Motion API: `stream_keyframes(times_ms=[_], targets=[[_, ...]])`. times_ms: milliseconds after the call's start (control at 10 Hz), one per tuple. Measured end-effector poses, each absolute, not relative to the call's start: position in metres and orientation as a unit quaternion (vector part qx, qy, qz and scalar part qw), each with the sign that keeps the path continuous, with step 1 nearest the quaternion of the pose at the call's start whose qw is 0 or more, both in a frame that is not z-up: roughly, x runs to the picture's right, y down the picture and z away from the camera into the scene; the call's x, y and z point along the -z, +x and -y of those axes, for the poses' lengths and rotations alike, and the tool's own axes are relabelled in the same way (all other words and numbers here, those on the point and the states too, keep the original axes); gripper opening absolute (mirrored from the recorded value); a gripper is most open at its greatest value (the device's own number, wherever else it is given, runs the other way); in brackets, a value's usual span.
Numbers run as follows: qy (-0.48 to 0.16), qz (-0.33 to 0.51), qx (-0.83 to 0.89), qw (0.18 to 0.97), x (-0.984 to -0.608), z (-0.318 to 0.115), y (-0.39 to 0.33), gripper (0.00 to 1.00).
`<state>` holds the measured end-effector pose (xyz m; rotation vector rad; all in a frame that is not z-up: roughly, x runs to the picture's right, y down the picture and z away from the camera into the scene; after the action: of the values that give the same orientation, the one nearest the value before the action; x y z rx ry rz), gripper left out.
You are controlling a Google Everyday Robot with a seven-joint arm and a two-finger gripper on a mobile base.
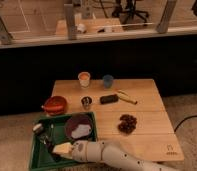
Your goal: Place brush in purple bowl
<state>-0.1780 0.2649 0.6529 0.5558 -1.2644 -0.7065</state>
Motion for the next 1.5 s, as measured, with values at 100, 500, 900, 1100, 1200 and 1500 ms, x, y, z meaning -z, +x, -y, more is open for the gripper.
stream_keyframes(times_ms=[100,500,900,1100,1200,1500], targets=[[0.253,0.569,0.316,0.716,-0.653,-0.262,-0.172,0.0],[0.254,0.568,0.292,0.726,-0.655,-0.257,-0.146,0.0],[0.243,0.574,0.269,0.735,-0.659,-0.258,-0.138,0.0],[0.236,0.575,0.255,0.74,-0.66,-0.258,-0.133,0.0],[0.235,0.576,0.248,0.743,-0.66,-0.256,-0.129,0.0],[0.235,0.574,0.24,0.747,-0.659,-0.248,-0.119,0.0]])
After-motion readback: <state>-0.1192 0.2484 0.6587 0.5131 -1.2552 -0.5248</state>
